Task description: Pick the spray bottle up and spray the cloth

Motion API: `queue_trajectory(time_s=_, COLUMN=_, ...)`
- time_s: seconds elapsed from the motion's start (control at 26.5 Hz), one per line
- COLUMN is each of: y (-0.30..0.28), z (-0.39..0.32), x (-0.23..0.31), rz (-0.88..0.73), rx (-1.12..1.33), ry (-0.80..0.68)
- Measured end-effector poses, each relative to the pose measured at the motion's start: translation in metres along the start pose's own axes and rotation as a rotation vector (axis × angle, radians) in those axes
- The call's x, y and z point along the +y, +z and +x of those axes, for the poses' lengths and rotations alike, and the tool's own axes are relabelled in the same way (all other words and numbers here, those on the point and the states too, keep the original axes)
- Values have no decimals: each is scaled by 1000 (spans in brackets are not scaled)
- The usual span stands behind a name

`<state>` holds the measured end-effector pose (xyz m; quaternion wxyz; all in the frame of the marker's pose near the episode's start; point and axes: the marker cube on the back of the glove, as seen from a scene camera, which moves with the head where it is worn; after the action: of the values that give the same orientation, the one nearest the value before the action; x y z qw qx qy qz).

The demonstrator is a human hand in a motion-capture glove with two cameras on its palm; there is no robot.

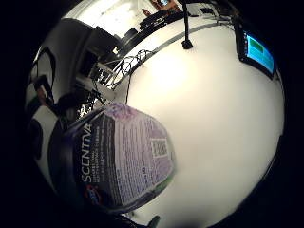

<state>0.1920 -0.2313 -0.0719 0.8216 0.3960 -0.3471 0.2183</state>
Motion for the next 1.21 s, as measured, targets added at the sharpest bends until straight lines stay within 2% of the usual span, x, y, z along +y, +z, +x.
queue_trajectory(time_s=0.49, y=1, z=0, x=0, rz=11, rx=12, ry=-29)
queue_trajectory(time_s=0.75, y=-2, z=-5, x=4, rz=-59, rx=-13, ry=-17)
queue_trajectory(time_s=0.91, y=-17, z=-20, x=12, rz=-176, rx=-40, ry=-35)
queue_trajectory(time_s=1.02, y=-24, z=-44, x=11, rz=-269, rx=-43, ry=-101)
queue_trajectory(time_s=1.21, y=-57, z=-82, x=45, rz=-623, rx=118, ry=-235)
